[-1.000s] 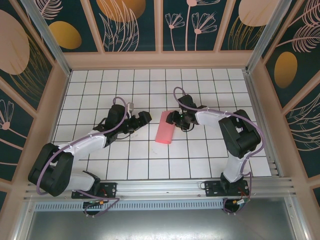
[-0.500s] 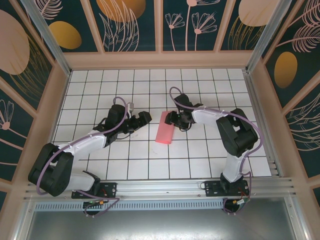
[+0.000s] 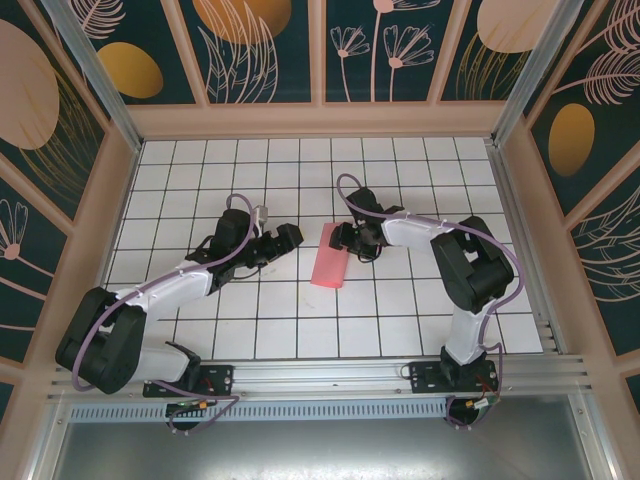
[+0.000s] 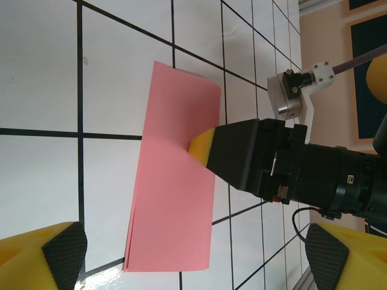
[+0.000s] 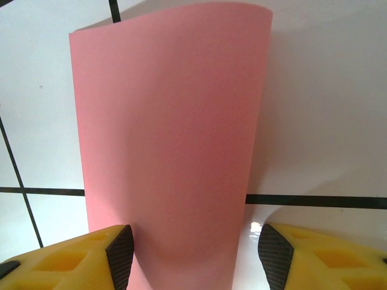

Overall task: Fold a paper plane with a square sheet of paper (pick it up from the middle)
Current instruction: Fold the square sheet of paper in half at the center of the table.

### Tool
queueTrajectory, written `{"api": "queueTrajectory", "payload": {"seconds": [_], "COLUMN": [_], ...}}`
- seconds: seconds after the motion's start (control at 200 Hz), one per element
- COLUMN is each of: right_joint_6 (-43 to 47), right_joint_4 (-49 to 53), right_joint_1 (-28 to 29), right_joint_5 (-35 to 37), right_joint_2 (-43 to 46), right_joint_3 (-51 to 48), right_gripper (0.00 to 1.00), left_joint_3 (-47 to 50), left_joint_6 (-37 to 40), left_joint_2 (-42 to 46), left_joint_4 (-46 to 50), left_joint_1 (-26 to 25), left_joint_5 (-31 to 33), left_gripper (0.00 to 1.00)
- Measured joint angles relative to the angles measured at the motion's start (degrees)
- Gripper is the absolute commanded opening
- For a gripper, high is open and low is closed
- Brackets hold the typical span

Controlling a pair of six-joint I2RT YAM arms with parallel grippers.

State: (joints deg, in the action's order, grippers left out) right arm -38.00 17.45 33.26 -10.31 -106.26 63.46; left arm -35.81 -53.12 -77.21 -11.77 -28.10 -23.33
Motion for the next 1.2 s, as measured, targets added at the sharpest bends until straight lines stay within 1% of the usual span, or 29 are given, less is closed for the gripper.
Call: {"api": "queueTrajectory", "payload": {"seconds": [0.26,0.525,1.091,1.201], "right_joint_6": [0.0,0.0,0.0,0.2], "right_joint_4": [0.0,0.0,0.4,0.6], "right_joint_1": [0.0,0.0,0.2,0.2], "right_joint_5": [0.0,0.0,1.3,1.3], "right_joint_2": [0.0,0.0,0.0,0.0], "right_joint_3": [0.0,0.0,0.0,0.1], "right_gripper": [0.62,0.62,0.58,0.60], "left_joint_3": [0.0,0.0,0.9,0.9], "left_joint_6": [0.2,0.1,-1.2,-1.2], "left_joint_2": [0.3,3.3,3.3,3.3], "left_joint_4": [0.2,0.2,0.0,0.0], "left_joint_1": [0.0,0.0,0.0,0.0], "left_joint_5": [0.5,2.4,4.4,4.8], "left_gripper": [0.95,0.95,0.95,0.95]}}
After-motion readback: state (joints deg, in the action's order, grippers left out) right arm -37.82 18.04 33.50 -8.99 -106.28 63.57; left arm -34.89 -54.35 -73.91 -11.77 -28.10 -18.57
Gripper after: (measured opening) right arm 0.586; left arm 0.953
